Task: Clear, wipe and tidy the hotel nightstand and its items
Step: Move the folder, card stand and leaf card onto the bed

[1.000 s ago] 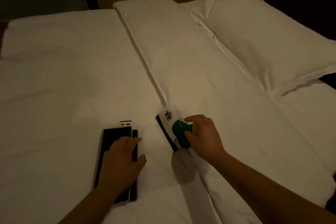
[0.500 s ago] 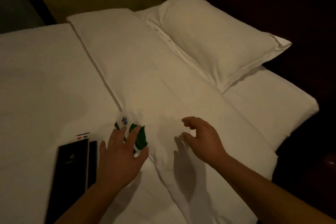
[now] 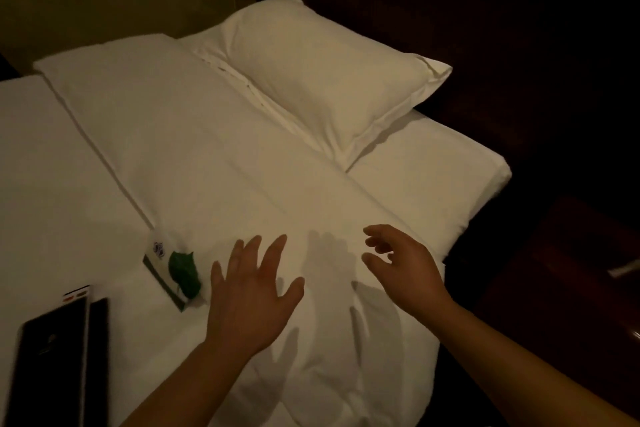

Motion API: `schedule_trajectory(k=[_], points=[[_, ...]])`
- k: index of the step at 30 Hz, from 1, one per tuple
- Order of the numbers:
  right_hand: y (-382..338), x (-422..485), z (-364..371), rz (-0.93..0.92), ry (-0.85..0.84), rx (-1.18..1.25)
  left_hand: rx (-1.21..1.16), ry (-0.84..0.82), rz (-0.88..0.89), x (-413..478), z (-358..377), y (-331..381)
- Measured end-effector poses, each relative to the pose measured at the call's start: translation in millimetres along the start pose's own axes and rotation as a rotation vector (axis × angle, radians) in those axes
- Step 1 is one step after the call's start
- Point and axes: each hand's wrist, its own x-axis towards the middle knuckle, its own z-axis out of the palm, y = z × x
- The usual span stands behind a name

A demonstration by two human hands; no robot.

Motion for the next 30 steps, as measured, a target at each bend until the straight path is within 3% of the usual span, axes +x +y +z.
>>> schedule_trajectory(k=[15, 21, 26, 30], points=[[138, -61, -175, 0.229, 0.254, -0.033, 0.006, -0.064, 0.329, 5, 56, 212], [206, -91, -244, 0.4, 0.358, 0.008, -0.021, -0.115, 0.457, -4, 97, 299], [252, -100, -289, 0.508, 0.5, 0.099, 0.009, -0.169, 0.525, -5, 140, 356], [281, -79, -322, 0.523, 0.71, 0.087, 0.037, -0.226, 0.533, -3, 175, 386]])
